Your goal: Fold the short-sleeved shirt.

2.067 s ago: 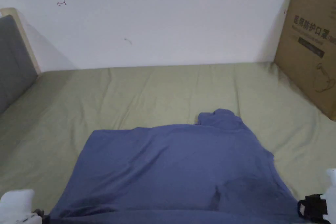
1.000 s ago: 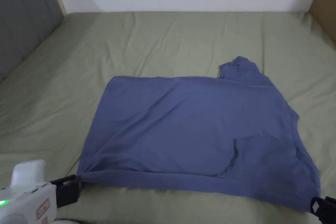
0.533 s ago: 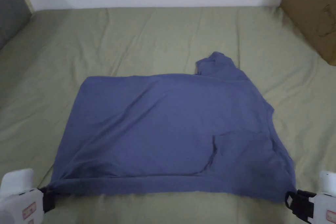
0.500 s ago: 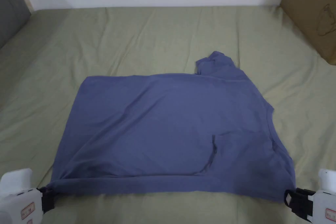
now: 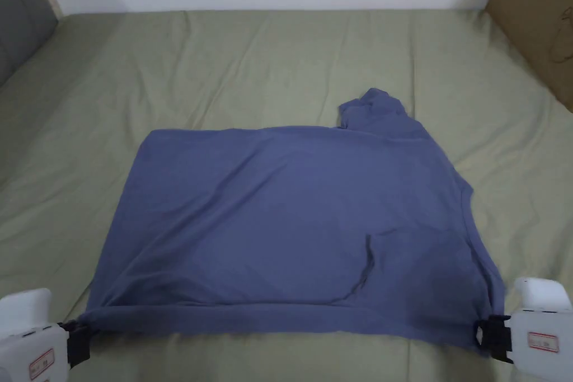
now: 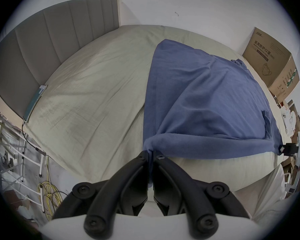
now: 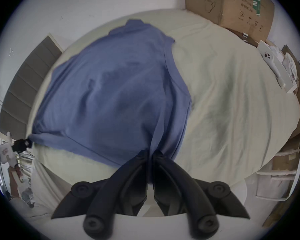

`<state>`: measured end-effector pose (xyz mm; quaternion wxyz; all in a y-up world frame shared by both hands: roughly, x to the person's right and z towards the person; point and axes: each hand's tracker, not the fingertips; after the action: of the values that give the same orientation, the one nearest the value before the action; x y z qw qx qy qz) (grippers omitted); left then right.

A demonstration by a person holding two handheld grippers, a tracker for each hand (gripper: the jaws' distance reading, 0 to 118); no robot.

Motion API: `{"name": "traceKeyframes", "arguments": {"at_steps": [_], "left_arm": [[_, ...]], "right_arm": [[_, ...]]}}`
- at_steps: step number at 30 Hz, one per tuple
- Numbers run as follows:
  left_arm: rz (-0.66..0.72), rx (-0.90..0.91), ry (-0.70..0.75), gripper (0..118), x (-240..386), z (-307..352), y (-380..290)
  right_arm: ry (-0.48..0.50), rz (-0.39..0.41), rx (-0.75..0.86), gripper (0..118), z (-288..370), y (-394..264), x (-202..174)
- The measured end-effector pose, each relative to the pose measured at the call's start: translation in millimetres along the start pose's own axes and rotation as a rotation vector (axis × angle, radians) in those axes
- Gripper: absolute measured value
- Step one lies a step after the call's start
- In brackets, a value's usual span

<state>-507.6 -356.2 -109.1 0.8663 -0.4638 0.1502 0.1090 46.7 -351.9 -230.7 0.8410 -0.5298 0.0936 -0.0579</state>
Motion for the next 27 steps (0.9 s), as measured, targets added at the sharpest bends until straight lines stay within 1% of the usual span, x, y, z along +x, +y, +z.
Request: {"name": "traceKeyframes", "arguments": {"at_steps": [1,3,4,5,6,7,10,11,13,15,17,18,19,20,21,22,23,24,25,26,27], "left_arm": [[-0.002,0.000,0.000,3,0.5,1.8,1.1],[-0.008,0.004,0.005,3,2.9,4.6,5.4],[-0.017,0.000,0.008,3,5.3,8.0,8.9],[-0.024,0.000,0.015,3,7.4,11.3,12.5],[-0.025,0.005,0.020,3,9.3,15.8,17.5],[-0.036,0.016,0.017,3,10.5,19.3,22.8],[-0.077,0.033,0.031,3,16.0,23.4,47.5],[-0.093,0.041,0.048,3,18.5,21.5,57.0],[-0.146,0.047,0.058,3,25.0,12.4,81.1],[-0.180,0.049,0.053,3,31.7,-2.0,103.1],[-0.203,0.035,0.059,5,36.1,-24.1,124.0],[-0.206,0.015,0.076,13,38.5,-37.5,133.8],[-0.204,0.010,0.077,28,40.0,-47.9,140.4],[-0.206,0.003,0.079,40,39.9,-57.7,145.1],[-0.196,-0.013,0.106,47,40.6,-67.1,148.8],[-0.188,-0.042,0.147,54,40.2,-73.7,151.0],[-0.175,-0.062,0.162,80,39.6,-77.6,152.6],[-0.149,-0.053,0.148,103,36.1,-75.0,150.4],[-0.129,-0.028,0.111,105,32.5,-67.6,147.4],[-0.110,-0.001,0.081,103,30.3,-60.3,144.7],[-0.089,0.004,0.077,104,28.0,-52.6,140.1]], "right_arm": [[0.026,0.018,0.001,5,7.3,1.4,0.7],[0.015,0.009,0.021,5,17.2,6.8,2.6],[0.025,0.009,0.017,5,20.8,10.5,4.5],[0.028,-0.004,0.034,5,24.7,12.6,5.0],[0.051,-0.031,0.048,5,27.6,18.4,5.2],[0.073,-0.037,0.042,5,29.3,24.3,6.3],[0.086,-0.080,0.075,5,29.7,49.5,8.4],[0.084,-0.094,0.087,5,28.2,59.0,8.8],[0.080,-0.085,0.092,5,20.3,84.6,6.8],[0.056,-0.067,0.098,5,5.9,109.6,3.4],[0.031,-0.066,0.087,5,-12.7,132.8,2.3],[-0.013,-0.074,0.091,5,-24.8,142.4,1.9],[-0.012,-0.087,0.085,6,-35.1,150.0,2.7],[0.000,-0.089,0.073,8,-45.5,155.8,5.0],[-0.021,-0.103,0.052,11,-55.1,160.1,5.4],[-0.083,-0.103,0.040,16,-61.3,161.4,4.5],[-0.128,-0.088,0.042,39,-63.4,161.8,3.3],[-0.118,-0.077,0.050,72,-60.8,160.1,3.1],[-0.099,-0.068,0.071,82,-54.9,157.1,3.7],[-0.083,-0.062,0.100,82,-45.5,153.3,3.3],[-0.065,-0.050,0.122,82,-34.8,148.8,2.9]]}}
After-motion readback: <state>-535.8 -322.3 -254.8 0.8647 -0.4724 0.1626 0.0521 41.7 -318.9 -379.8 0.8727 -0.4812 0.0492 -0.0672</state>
